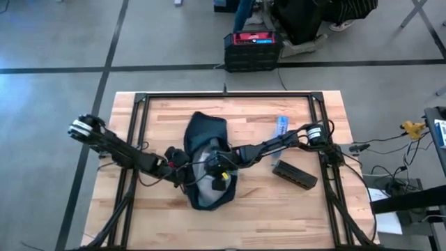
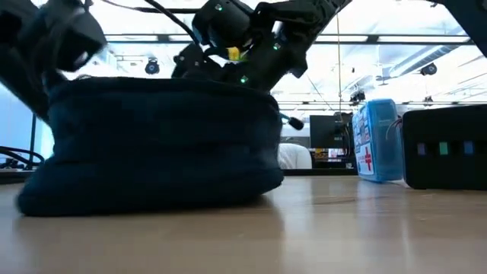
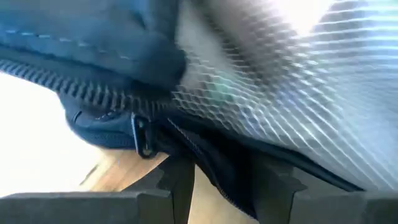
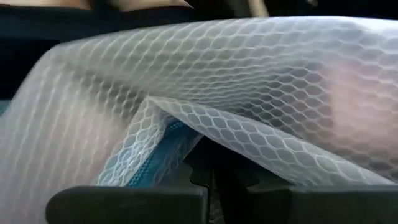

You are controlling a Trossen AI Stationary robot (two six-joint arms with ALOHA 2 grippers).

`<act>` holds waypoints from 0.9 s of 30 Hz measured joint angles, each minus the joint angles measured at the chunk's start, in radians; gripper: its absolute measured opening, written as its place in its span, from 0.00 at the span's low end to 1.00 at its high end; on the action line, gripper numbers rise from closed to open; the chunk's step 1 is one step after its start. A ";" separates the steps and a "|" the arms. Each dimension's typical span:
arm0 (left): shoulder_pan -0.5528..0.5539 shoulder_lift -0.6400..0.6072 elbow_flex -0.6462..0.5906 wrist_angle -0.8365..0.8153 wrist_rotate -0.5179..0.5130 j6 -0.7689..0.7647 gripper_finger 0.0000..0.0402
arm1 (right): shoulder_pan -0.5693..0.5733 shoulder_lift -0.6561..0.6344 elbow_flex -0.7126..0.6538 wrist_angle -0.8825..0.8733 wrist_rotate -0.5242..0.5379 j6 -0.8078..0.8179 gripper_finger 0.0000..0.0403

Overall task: Unpack backpack
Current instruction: Put the transparent zip bag into the backpack

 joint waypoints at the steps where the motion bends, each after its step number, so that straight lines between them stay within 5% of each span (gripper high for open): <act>1: -0.003 -0.046 0.014 -0.019 -0.001 0.021 0.30 | -0.001 0.000 -0.003 -0.009 0.004 0.003 0.00; 9: -0.012 -0.257 0.109 0.119 -0.084 0.379 0.30 | -0.004 -0.046 -0.007 -0.023 0.001 -0.006 0.00; 19: 0.057 0.077 0.101 0.497 -0.149 0.502 0.30 | -0.008 -0.094 -0.013 -0.116 -0.005 -0.017 0.00; 27: 0.111 0.282 0.094 0.495 -0.137 0.392 0.30 | 0.013 -0.159 -0.015 -0.161 0.034 -0.014 0.00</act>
